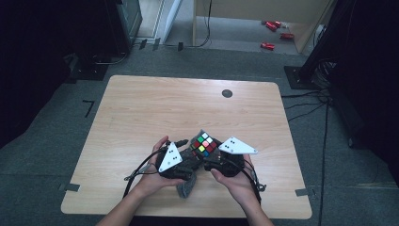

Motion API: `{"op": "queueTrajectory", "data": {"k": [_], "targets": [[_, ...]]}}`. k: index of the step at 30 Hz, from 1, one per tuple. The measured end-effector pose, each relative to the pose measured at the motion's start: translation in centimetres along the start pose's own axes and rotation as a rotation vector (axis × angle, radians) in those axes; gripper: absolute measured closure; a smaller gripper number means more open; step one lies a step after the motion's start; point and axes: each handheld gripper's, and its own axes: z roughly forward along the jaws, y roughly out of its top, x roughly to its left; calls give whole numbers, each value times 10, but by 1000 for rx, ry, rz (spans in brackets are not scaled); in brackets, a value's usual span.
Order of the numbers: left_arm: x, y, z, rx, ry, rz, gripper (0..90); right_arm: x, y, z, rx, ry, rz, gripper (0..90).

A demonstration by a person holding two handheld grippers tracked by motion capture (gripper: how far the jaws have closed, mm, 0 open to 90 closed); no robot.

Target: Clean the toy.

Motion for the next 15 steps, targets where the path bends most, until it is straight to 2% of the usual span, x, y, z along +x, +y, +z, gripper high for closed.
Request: {"op": "queueTrajectory", "data": {"k": [3,6,11,15], "targets": [[-2,0,2,1,6,6,141,2,0,2,4,11,20,343],[-4,-1,5,7,31,17,151,5,-2,4,20,-2,29,343],[-7,-1,6,-13,39,22,174,4,-7,9,33,1,70,343],[-7,-1,5,-40,46,25,243,3,-11,13,35,20,111,343]]}}
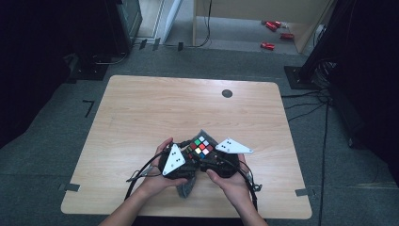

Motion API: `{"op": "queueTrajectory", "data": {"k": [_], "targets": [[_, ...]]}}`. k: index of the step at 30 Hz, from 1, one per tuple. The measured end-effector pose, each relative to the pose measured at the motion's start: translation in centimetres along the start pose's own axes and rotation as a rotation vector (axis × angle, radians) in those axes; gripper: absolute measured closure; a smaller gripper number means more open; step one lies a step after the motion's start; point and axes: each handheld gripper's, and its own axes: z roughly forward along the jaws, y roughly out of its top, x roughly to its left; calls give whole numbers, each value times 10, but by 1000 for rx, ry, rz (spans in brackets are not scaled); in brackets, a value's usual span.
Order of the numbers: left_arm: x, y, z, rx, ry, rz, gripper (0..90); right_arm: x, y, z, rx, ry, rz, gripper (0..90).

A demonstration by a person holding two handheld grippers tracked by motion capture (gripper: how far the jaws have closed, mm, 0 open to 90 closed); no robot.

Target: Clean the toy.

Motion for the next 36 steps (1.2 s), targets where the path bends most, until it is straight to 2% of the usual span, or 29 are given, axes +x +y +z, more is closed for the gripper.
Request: {"op": "queueTrajectory", "data": {"k": [4,9,16,24,28,32,36], "targets": [[-1,-1,-1,-22,-10,11,313,-2,-2,2,-8,15,49,343],[-1,-2,-2,-37,-7,24,335,-6,-3,2,-14,40,100,342],[2,-2,-4,-33,-18,37,351,-10,-3,4,-20,67,109,326],[8,-2,-8,-20,-44,29,353,-13,-2,-1,-28,97,69,285],[10,-1,-9,-7,-30,23,353,-14,-1,-4,-31,102,58,271],[8,-1,-10,3,-13,45,353,-14,-2,-4,-21,98,60,262],[10,0,-11,4,6,33,353,-15,-3,-3,12,123,92,326]]}}
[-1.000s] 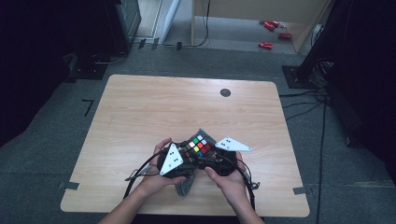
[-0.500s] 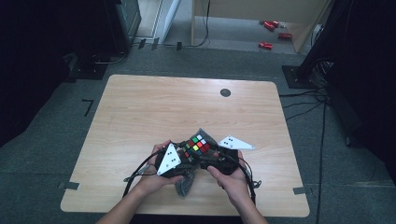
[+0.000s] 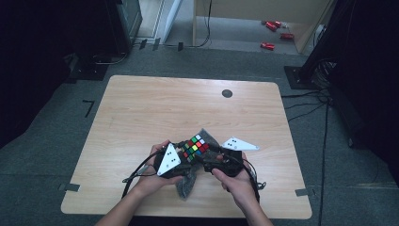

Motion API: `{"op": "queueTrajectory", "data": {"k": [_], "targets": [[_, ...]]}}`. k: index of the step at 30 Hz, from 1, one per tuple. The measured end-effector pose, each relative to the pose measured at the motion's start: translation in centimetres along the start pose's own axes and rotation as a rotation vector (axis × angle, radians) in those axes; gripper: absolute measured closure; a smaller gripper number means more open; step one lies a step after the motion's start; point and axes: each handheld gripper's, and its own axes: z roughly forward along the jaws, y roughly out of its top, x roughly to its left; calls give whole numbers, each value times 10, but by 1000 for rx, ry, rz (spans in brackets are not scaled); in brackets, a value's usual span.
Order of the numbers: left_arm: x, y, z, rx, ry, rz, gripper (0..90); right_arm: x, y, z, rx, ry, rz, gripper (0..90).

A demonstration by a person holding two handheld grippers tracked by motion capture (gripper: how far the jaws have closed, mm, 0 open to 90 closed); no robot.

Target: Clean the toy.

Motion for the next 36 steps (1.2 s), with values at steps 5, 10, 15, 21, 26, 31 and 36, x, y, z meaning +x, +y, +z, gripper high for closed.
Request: {"op": "queueTrajectory", "data": {"k": [5,10,15,21,26,31,36], "targets": [[0,-1,-1,0,-5,0,353,0,-2,2,6,14,9,337],[-3,0,0,-6,-24,11,353,-2,-2,2,-2,36,11,305],[-4,0,1,6,-12,13,353,0,-2,2,-8,10,31,341],[-6,-1,3,19,12,23,354,3,-4,4,-14,-20,61,343],[-6,-1,4,25,16,28,353,4,-6,5,-18,-34,80,343],[-6,-1,4,23,16,23,354,5,-6,5,-27,-45,86,343],[-5,-1,4,24,14,25,353,6,-7,6,-29,-54,91,343]]}}
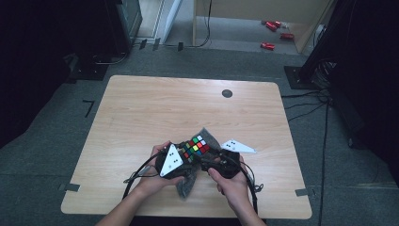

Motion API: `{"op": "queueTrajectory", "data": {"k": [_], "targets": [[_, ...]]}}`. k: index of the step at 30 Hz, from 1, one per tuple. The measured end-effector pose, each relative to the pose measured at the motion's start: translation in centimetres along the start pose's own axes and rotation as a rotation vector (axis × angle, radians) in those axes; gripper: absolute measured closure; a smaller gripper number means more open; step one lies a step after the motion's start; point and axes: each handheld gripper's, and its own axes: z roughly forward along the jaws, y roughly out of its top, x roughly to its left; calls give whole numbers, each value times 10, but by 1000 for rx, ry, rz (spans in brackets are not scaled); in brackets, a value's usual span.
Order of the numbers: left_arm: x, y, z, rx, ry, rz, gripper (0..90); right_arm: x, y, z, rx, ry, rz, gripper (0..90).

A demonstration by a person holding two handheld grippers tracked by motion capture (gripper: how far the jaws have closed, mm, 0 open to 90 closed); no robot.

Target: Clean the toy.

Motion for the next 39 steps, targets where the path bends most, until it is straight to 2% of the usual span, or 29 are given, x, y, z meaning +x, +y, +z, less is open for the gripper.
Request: {"op": "queueTrajectory", "data": {"k": [3,8,12,16,18,22,27,30,34,37,39], "targets": [[0,0,0,-2,-8,-2,354,-1,1,0,5,7,-17,340],[0,0,0,-2,-21,-3,354,4,3,-1,22,3,-66,243],[1,1,-2,-7,-31,0,353,7,2,3,38,-1,-91,218],[9,-1,-6,-6,-20,-20,354,5,6,-3,1,7,-99,211],[16,-2,-11,-4,-14,-30,353,2,8,-9,-25,0,-120,202],[33,-7,-23,0,7,-64,354,-3,8,-14,-48,-45,-163,151],[58,-11,-42,-11,40,-125,353,-1,-4,0,13,-102,-262,79],[67,-14,-49,-8,52,-147,353,1,-10,15,62,-127,-296,5],[70,-16,-51,-1,52,-160,353,5,-16,35,111,-137,-349,0],[69,-17,-50,5,46,-161,353,4,-23,50,175,-153,-379,0],[68,-17,-49,10,40,-158,353,2,-28,59,235,-189,-398,5]]}}
